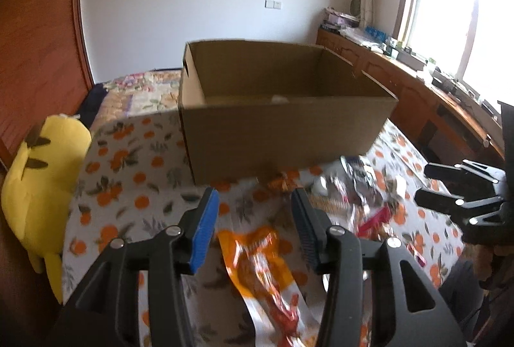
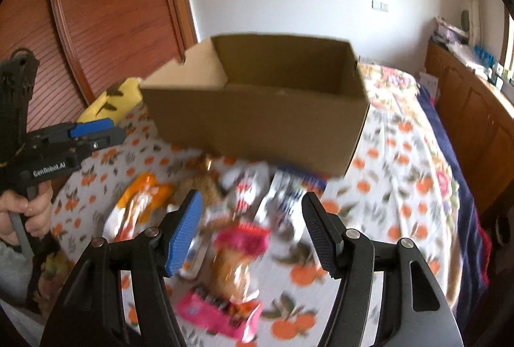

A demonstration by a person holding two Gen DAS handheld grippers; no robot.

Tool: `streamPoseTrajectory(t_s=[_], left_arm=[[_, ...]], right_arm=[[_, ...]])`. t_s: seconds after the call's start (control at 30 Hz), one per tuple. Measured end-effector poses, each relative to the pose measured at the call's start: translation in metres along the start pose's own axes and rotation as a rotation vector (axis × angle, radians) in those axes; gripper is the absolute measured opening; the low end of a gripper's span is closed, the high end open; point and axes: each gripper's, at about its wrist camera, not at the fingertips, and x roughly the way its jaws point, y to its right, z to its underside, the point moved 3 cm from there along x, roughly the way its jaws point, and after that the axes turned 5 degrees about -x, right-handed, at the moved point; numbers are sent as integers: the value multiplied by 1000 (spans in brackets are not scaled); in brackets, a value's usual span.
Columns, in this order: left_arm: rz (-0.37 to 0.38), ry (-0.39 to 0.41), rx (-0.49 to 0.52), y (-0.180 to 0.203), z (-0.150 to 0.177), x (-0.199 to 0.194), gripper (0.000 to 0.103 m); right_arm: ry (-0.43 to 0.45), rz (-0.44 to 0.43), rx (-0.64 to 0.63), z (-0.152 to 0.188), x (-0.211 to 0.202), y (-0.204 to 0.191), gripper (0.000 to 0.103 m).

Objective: Organize snacks
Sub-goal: 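Move both tools back from the box toward the snack pile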

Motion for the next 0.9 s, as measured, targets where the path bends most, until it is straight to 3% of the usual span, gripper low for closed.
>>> streamPoseTrajectory(t_s=[0.23, 0.43, 0.9], left_arm=[[2, -46, 22, 8, 32, 2, 48], [-9, -95, 24, 11, 55, 15, 48], [-41, -148, 16, 6, 71, 37, 49]], right_arm=[[-61, -16, 26, 38, 14, -15, 66], [-86, -17, 31, 51, 25, -22, 66], [-126, -3, 36, 72, 60, -13, 66]])
